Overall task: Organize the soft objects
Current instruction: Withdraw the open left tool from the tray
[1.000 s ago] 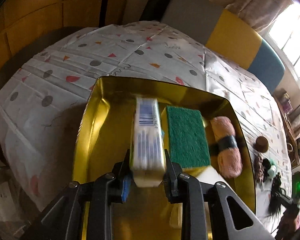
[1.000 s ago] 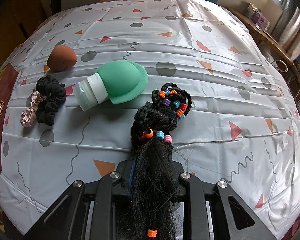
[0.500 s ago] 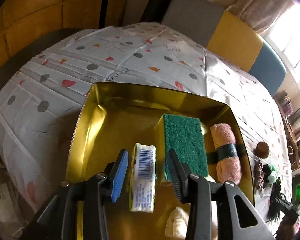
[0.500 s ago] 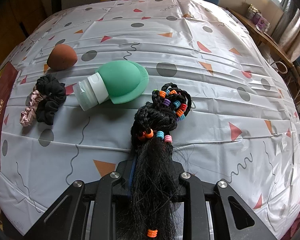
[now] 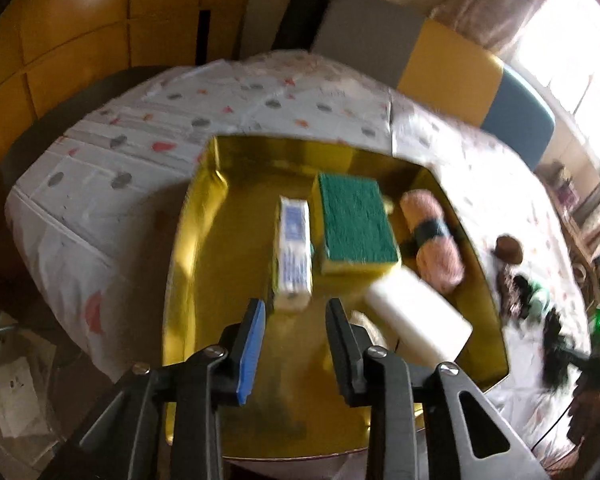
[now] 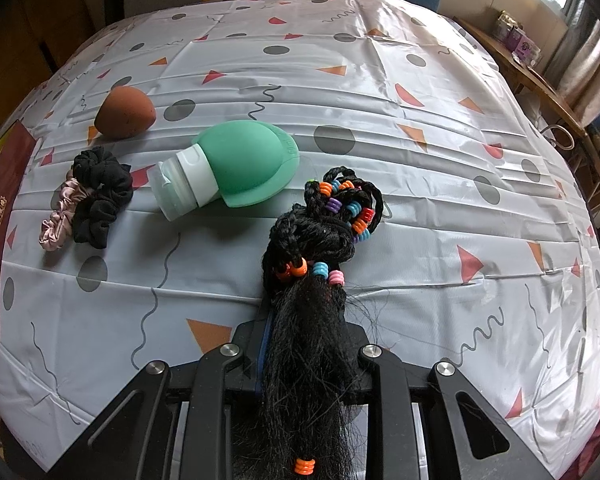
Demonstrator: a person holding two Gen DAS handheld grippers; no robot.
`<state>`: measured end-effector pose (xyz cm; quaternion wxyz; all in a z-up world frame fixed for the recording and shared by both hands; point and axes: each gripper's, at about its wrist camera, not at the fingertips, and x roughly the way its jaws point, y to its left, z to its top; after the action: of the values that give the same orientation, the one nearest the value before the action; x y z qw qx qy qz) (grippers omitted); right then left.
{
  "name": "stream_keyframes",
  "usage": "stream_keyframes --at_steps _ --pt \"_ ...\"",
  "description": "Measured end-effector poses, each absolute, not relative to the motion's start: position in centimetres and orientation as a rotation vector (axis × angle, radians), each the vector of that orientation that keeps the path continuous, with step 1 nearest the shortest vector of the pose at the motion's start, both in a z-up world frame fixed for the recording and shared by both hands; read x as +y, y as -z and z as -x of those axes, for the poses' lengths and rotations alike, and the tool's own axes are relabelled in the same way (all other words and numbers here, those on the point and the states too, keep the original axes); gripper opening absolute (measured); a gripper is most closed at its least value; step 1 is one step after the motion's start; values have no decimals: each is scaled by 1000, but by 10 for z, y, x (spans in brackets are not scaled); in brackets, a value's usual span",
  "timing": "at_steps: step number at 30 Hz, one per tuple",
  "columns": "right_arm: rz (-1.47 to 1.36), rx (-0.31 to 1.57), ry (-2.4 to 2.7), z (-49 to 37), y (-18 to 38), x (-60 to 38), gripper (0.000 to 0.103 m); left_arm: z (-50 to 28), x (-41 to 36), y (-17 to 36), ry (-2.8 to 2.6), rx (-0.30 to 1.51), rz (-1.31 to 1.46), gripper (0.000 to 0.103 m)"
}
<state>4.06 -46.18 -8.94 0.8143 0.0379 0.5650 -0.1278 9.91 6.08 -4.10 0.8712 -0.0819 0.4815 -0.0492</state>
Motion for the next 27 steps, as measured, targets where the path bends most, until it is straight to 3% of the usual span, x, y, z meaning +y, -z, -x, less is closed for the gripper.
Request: stream_keyframes --at_steps 14,27 --pt "-53 1200 274 -41 90 -458 24 -177 55 53 63 993 173 28" --pt "-53 1196 273 -41 89 -458 22 -92 58 13 40 867 89 38"
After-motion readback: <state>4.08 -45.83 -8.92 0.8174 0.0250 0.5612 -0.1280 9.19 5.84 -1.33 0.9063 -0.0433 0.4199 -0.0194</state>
